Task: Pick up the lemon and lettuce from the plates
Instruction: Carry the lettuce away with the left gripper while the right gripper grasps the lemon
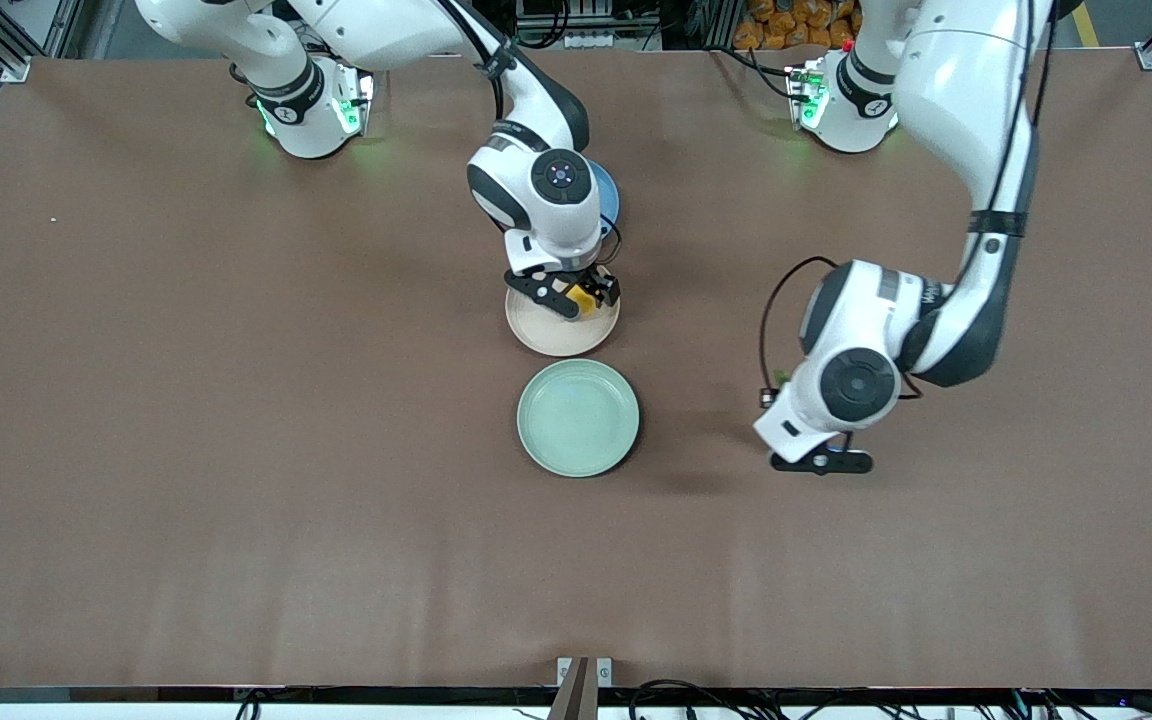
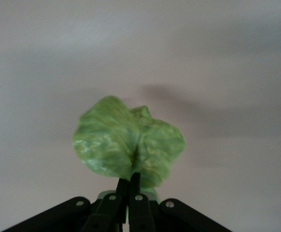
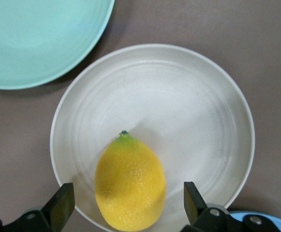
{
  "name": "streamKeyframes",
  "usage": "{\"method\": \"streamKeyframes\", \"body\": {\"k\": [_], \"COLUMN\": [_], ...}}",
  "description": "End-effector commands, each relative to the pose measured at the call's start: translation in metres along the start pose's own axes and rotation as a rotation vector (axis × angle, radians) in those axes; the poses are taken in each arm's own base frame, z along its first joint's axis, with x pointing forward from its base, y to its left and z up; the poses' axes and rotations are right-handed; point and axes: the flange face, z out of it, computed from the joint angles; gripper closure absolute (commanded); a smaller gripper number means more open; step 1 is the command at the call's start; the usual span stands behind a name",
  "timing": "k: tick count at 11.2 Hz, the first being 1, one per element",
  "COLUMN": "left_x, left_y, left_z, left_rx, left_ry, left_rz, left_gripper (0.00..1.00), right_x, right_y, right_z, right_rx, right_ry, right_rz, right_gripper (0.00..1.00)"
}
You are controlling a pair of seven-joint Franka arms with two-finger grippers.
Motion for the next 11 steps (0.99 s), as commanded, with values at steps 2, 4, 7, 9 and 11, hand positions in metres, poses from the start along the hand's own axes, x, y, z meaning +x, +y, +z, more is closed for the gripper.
{"method": "streamKeyframes", "body": {"k": [2,4,7,9,11], "left_x": [-0.012,-0.018,-0.028,-0.025,-0.031], "left_y": [-0.040,-0.047,-0.061,-0.099,-0.118], "left_z": [0.026,0.027,0.018,-0.008,-0.041], "left_rx": [0.071,0.078,0.081,0.037,-0.009], "left_ry": [-0.161,-0.218,-0.270,-0.228,-0.165], "left_rz": [0.120,0.137,0.119,0.063,0.035], "left_gripper": [1.00,0.92,0.00,0.00,0.00], "right_x": [-0.009,-0.009,-0.007,-0.002,0.016], "right_y": [-0.007,-0.007,-0.008,-0.012,-0.013], "right_z": [0.028,0.028,0.026,0.011,-0.021], "right_rx": [0.006,0.005,0.009,0.019,-0.009], "right_ry": [0.082,0.082,0.078,0.082,0.097], "right_rz": [0.022,0.022,0.048,0.046,0.049], "right_gripper": [0.06,0.40,0.93,1.00,1.00]}}
